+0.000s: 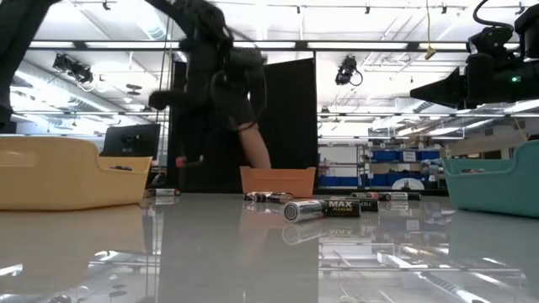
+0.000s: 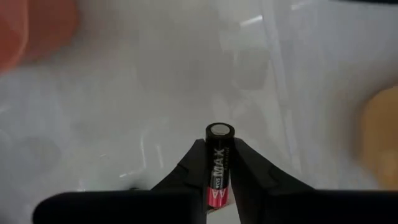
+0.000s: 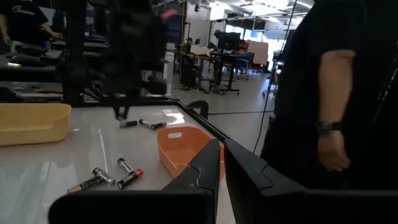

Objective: Sort batteries
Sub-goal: Put the red battery into the yellow bin

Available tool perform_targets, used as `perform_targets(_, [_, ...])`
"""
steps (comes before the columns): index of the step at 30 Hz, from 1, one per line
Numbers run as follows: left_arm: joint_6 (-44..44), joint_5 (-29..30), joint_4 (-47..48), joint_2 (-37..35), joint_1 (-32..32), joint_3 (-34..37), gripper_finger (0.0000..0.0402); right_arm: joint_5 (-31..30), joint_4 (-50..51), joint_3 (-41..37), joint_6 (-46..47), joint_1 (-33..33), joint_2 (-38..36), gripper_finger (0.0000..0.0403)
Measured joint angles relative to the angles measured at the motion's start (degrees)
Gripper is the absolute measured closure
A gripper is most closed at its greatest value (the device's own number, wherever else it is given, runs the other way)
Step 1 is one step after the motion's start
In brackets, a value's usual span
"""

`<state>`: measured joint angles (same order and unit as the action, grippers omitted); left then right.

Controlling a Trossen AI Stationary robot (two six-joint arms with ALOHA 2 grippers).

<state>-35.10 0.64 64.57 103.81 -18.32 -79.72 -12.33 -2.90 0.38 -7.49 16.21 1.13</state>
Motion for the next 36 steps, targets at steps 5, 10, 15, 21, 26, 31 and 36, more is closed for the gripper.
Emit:
perform_targets(5, [9.54,-0.36,1.23,-5.77,6.01,0.02,0.0351,0.01,0.02,0.01,0.00,0.01,0.00,0.0368])
perform_targets(10, [21.99,-0.37,3.83,-10.54,14.26,0.02,0.0351,-0.01,0.00,0.01,0.00,0.02,-0.02,0.0368])
perform_targets(15, [34.79,-0.04,7.86,-11.68,23.40,0.02,0.0351,0.00,0.00,-0.01,-0.02,0.02,0.00,0.0368])
perform_targets(21, [46.65,-0.06,5.68,-11.72,31.61,3.67,0.0351,0.00,0.00,0.00,0.00,0.01,-0.01,0.0368])
perform_targets(26, [48.98,-0.54,1.06,-11.72,34.45,9.60,0.0351,-0.01,0.00,0.00,-0.01,0.01,0.00,0.0368])
perform_targets(31, [47.35,-0.28,-2.03,-11.70,33.74,15.07,0.0351,-0.01,0.00,0.01,0.00,0.00,0.00,0.0368])
perform_targets(36, [44.30,-0.27,-6.17,-11.70,31.71,20.66,0.0351,-0.01,0.00,0.01,-0.02,0.02,-0.02,0.0368])
